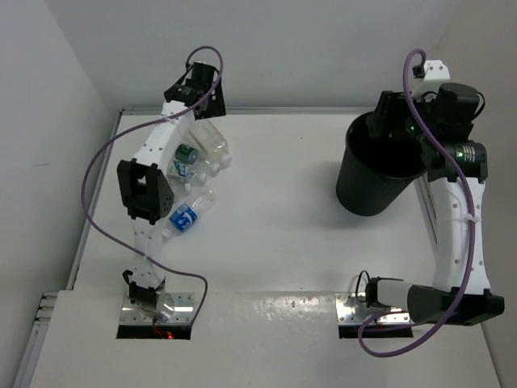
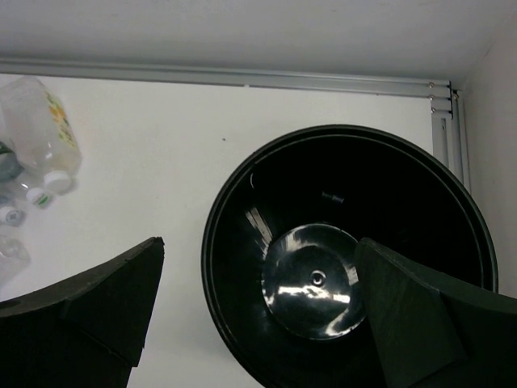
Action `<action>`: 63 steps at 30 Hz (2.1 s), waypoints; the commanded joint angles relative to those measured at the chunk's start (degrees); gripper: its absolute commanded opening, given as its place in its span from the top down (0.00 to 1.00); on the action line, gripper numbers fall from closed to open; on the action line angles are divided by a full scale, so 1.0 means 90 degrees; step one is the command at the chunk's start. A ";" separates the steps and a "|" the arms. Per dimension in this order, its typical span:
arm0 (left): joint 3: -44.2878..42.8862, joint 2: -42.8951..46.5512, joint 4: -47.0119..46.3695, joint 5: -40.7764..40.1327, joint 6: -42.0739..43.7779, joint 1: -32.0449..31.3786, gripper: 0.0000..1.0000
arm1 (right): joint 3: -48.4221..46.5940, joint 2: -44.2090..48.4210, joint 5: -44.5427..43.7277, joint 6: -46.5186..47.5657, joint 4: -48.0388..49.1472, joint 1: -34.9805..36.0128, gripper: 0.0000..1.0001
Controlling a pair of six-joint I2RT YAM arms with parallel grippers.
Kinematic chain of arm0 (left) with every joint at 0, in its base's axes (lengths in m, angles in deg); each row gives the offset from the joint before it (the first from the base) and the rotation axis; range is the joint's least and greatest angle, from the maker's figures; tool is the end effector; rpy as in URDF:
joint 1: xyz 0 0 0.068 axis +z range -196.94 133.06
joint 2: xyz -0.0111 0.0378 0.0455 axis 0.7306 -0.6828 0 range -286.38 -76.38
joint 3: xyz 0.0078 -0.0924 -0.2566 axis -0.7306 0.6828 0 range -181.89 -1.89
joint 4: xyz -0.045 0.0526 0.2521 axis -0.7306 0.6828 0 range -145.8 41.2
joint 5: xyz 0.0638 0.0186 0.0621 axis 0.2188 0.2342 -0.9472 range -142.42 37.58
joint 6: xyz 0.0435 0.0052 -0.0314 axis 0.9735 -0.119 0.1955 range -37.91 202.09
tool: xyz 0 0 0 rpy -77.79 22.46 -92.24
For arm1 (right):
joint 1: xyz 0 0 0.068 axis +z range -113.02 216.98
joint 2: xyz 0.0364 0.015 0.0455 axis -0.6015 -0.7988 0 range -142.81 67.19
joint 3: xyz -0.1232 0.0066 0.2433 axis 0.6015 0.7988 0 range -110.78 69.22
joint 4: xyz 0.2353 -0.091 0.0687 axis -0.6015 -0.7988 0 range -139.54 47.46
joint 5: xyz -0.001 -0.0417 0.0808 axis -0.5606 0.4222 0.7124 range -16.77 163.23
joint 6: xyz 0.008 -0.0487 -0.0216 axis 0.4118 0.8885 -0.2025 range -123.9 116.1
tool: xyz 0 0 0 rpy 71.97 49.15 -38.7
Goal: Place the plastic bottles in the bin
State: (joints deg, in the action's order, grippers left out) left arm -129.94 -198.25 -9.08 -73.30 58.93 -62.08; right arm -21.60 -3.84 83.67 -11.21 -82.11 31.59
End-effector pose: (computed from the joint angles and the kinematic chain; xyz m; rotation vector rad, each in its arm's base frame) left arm 0.4648 -0.1127 0.3540 -0.3424 2.1972 0.0510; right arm 0.2465 -0.0168 0.4658 0.0894 1.9129 0.1970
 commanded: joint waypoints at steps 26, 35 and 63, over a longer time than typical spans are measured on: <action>-0.1466 -0.2641 -0.0248 0.0054 -0.1099 0.0822 0.00 | 0.0121 -0.0233 -0.0339 0.0295 -0.0046 0.0003 0.00; -0.0471 -0.2203 -0.0317 0.0464 -0.1372 0.1066 0.00 | 0.0140 -0.0282 -0.0457 0.0431 -0.0105 0.0003 0.00; -0.0029 -0.2094 0.0306 -0.0334 0.0165 0.0843 0.00 | 0.0170 -0.0477 -0.0369 0.0598 -0.0222 0.0003 0.00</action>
State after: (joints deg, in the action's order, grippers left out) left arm -131.67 -216.32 -17.80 -72.74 51.74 -53.81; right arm -19.18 -7.77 80.68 -6.64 -84.82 31.59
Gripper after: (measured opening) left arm 0.997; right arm 0.996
